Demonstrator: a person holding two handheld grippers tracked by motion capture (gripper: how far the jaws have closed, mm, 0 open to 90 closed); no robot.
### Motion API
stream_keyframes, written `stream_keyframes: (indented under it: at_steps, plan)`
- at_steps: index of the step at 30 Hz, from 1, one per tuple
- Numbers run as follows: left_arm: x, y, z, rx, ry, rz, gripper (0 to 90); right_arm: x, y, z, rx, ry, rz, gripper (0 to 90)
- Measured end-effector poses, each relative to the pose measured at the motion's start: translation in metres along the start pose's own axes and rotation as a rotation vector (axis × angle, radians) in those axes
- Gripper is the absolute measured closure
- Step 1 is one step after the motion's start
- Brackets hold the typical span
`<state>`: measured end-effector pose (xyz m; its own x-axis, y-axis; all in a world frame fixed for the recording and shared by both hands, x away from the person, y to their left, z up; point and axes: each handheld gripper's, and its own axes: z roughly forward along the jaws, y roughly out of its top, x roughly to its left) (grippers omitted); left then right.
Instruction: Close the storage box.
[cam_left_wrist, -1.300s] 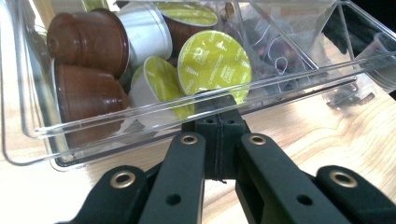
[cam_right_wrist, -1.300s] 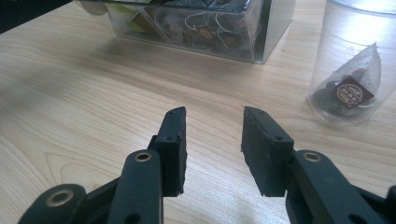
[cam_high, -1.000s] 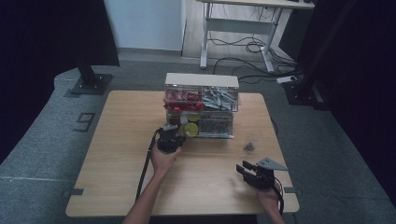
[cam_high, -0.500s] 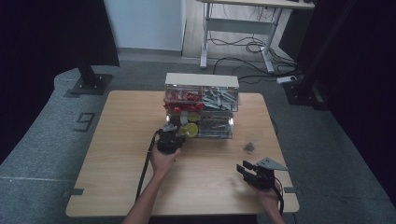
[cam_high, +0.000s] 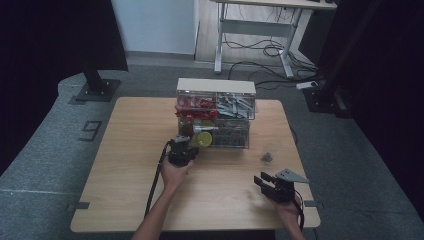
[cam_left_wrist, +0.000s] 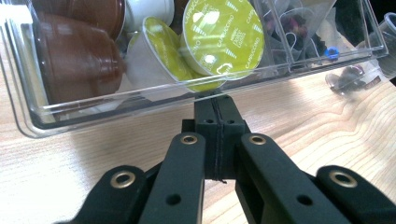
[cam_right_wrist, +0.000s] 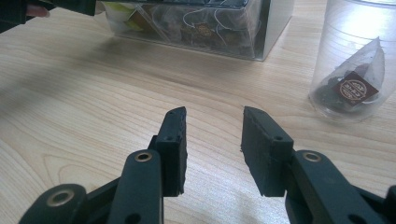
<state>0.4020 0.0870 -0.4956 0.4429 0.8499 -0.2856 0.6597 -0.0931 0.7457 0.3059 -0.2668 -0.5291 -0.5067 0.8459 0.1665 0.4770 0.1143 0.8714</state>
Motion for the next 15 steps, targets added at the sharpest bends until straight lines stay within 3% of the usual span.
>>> stream_keyframes:
  at_steps: [15]
  plan:
    - [-0.0025,-0.0049,-0.0021,-0.004,-0.006,0.013,88.7,-0.0005,-0.0003,0.0000,0.003,0.001,0.001,60.2]
